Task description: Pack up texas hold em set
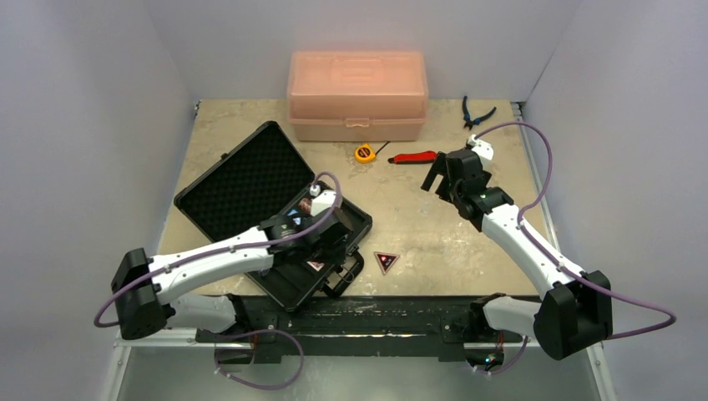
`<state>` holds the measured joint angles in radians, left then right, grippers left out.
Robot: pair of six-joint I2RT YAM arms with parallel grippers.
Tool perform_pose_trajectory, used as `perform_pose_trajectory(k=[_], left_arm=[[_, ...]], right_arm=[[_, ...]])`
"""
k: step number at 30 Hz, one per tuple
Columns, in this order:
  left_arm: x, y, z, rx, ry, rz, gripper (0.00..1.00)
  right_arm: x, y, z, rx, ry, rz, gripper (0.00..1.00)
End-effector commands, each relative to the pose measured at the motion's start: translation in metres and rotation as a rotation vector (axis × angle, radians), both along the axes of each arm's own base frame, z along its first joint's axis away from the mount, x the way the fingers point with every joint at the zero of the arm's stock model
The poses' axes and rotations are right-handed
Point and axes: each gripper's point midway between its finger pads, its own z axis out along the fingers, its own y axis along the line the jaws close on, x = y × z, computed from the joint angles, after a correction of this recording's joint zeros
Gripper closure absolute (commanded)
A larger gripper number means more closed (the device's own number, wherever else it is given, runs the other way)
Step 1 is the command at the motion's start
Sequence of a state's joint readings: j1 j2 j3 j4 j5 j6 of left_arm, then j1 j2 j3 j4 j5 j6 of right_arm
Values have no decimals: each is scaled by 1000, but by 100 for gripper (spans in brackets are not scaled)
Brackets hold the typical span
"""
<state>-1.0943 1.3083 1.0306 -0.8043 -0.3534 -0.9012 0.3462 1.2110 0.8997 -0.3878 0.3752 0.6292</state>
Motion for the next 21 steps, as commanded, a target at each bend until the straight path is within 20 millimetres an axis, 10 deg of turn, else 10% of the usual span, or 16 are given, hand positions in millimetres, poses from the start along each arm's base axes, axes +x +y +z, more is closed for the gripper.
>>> perform_pose_trajectory(k=[1, 21], left_arm=[[6, 28, 7, -95, -32, 171, 67], [-10, 115, -13, -94, -31, 523, 69]], right_arm=[[3, 0, 2, 5, -20, 2, 1], [4, 3, -1, 12, -14, 14, 1]])
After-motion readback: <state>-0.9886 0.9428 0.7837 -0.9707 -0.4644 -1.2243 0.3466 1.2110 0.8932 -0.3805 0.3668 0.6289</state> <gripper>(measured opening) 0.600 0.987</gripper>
